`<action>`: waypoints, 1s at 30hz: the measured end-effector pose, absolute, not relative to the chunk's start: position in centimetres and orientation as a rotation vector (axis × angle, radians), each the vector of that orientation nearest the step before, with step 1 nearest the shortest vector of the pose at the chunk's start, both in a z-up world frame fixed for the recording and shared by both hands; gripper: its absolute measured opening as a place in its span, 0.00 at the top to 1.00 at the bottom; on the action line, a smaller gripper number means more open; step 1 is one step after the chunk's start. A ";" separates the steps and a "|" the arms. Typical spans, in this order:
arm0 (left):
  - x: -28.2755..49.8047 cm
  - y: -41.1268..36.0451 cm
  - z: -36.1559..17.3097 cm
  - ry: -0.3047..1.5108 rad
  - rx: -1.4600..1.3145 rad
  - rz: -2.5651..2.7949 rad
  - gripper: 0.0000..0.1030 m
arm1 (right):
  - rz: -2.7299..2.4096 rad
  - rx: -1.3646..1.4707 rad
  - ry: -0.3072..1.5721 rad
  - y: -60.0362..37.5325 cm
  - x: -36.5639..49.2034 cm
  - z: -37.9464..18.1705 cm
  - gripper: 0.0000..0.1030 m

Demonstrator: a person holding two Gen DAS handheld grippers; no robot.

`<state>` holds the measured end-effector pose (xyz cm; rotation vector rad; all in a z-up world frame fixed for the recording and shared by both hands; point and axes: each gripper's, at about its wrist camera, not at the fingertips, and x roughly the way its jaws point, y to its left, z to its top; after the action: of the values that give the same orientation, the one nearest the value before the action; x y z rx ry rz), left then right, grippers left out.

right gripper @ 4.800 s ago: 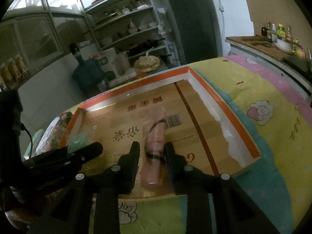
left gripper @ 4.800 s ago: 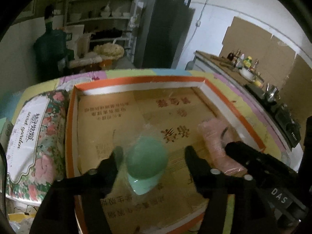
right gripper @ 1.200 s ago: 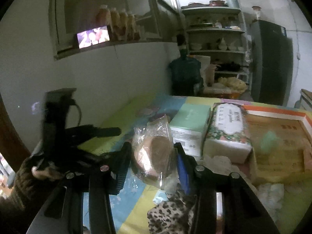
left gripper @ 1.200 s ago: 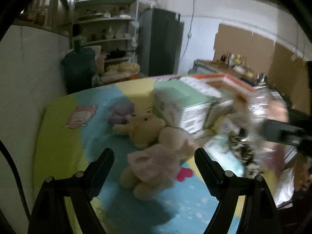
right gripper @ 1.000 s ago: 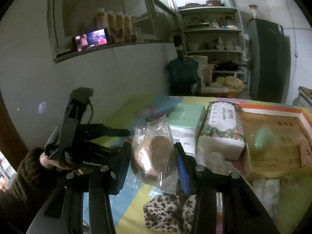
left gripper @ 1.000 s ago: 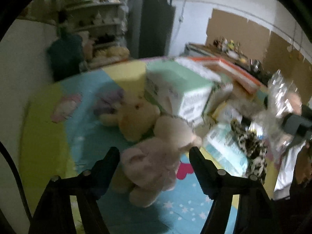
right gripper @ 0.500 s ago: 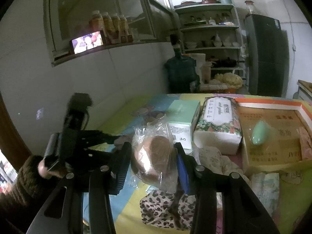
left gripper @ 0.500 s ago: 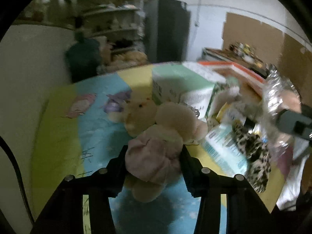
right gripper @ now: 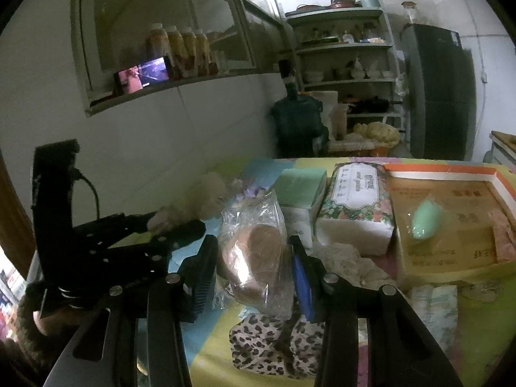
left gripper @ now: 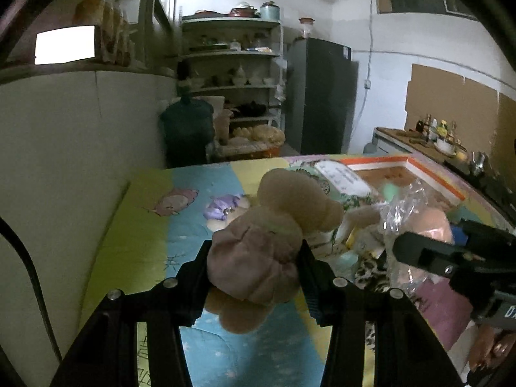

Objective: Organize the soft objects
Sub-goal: 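Carry bunny and bagged bread over the tray and open both tools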

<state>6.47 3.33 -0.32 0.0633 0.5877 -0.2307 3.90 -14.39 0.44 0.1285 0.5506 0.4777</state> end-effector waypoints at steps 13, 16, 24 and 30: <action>6.0 1.0 1.6 0.528 -0.020 -0.251 0.52 | 0.411 0.151 0.504 -17.1 3.6 1.6 0.56; 6.1 0.1 2.0 0.512 -0.023 -0.257 0.52 | 0.391 0.158 0.493 -18.2 3.6 1.8 0.56; 6.6 -2.7 2.7 0.498 -0.015 -0.295 0.52 | 0.331 0.179 0.462 -21.2 3.7 2.6 0.56; 6.8 -4.7 2.8 0.498 -0.014 -0.327 0.52 | 0.294 0.192 0.445 -23.1 3.6 3.0 0.56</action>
<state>6.83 -4.73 2.76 -0.0139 0.4981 -0.3275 3.60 -23.10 3.04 0.1921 0.4450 0.2944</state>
